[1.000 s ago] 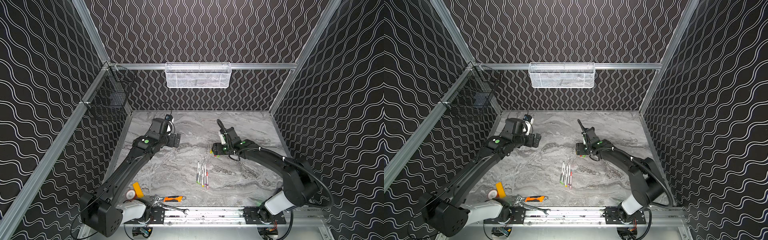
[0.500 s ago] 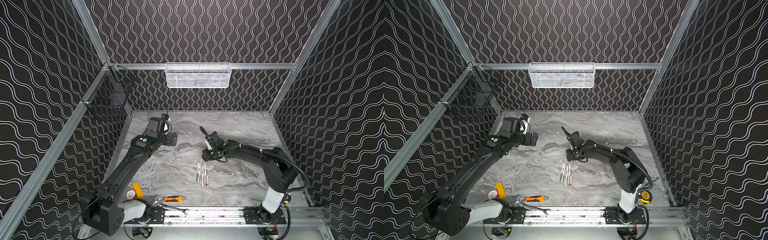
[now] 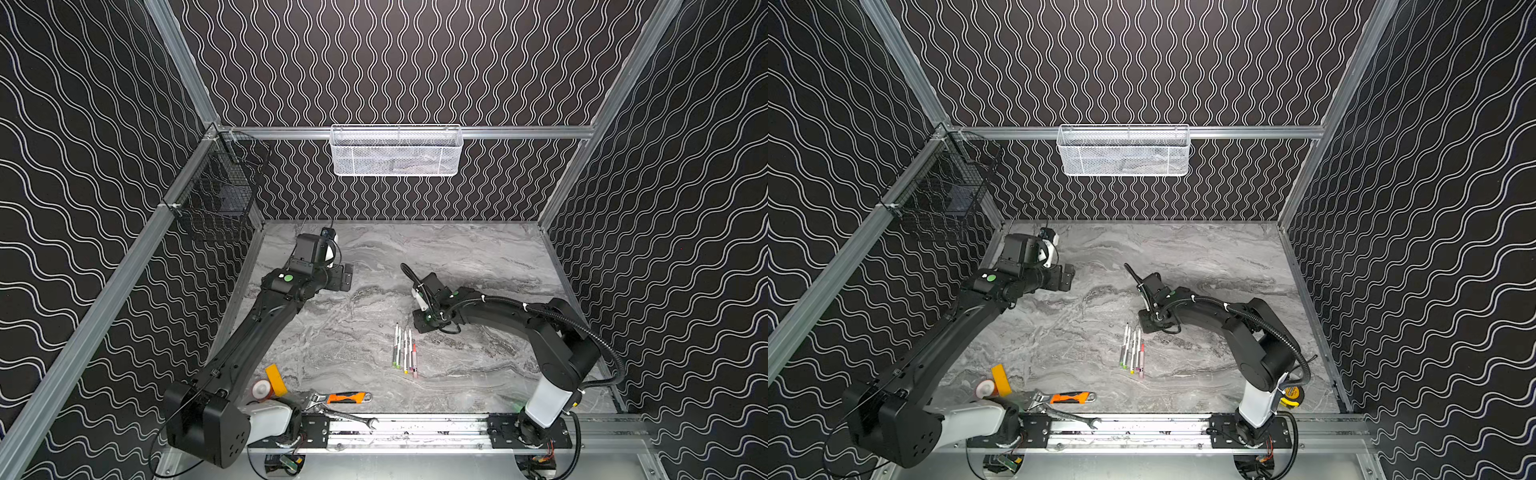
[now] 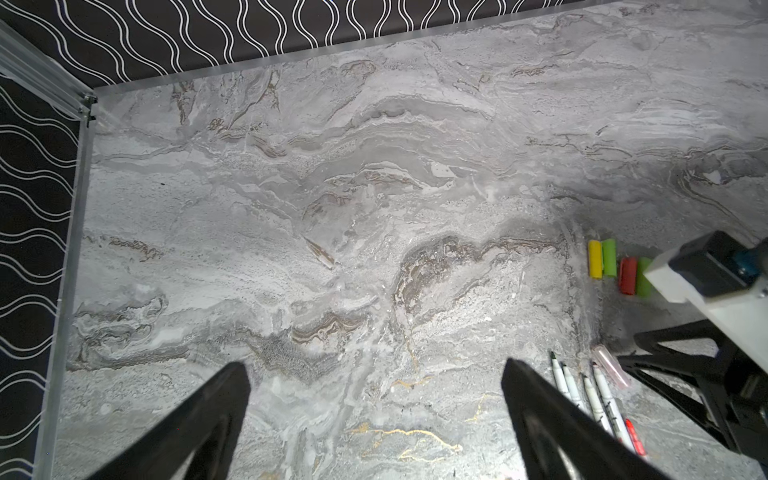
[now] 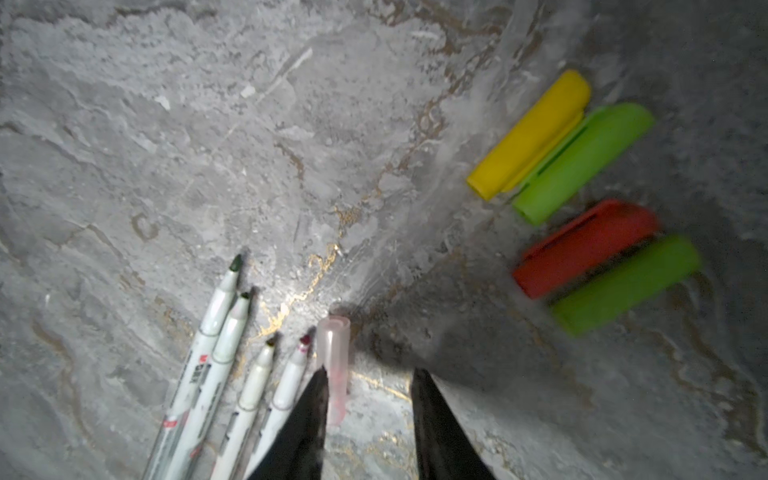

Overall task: Insert the pens into the pen caps
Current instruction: 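Lower the right gripper onto the translucent pink pen and grasp it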

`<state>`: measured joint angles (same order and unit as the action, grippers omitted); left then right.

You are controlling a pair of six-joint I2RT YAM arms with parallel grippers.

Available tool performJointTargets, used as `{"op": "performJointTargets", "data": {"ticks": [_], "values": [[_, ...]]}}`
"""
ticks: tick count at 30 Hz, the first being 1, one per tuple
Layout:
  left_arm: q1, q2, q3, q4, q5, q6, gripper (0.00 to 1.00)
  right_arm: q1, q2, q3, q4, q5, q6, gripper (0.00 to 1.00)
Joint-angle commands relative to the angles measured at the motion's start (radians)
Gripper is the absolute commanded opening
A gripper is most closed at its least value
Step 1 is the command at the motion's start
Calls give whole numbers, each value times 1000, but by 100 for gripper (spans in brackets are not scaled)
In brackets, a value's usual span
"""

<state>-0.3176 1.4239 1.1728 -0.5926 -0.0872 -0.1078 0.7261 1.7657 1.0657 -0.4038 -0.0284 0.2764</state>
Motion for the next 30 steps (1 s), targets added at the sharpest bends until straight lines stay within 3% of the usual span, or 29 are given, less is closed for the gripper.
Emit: {"op": "performJointTargets", "data": {"ticks": [1,24,30], "values": [[8,10,7,22,29,-25,99,7,-12,-8,31,-43,-36,34],[15,9,9,18,41,-28,99,40,53,4,-11,25,-68,27],[17,10,9,20,64,-33,99,62,79,26,-53,101,-79,23]]}}
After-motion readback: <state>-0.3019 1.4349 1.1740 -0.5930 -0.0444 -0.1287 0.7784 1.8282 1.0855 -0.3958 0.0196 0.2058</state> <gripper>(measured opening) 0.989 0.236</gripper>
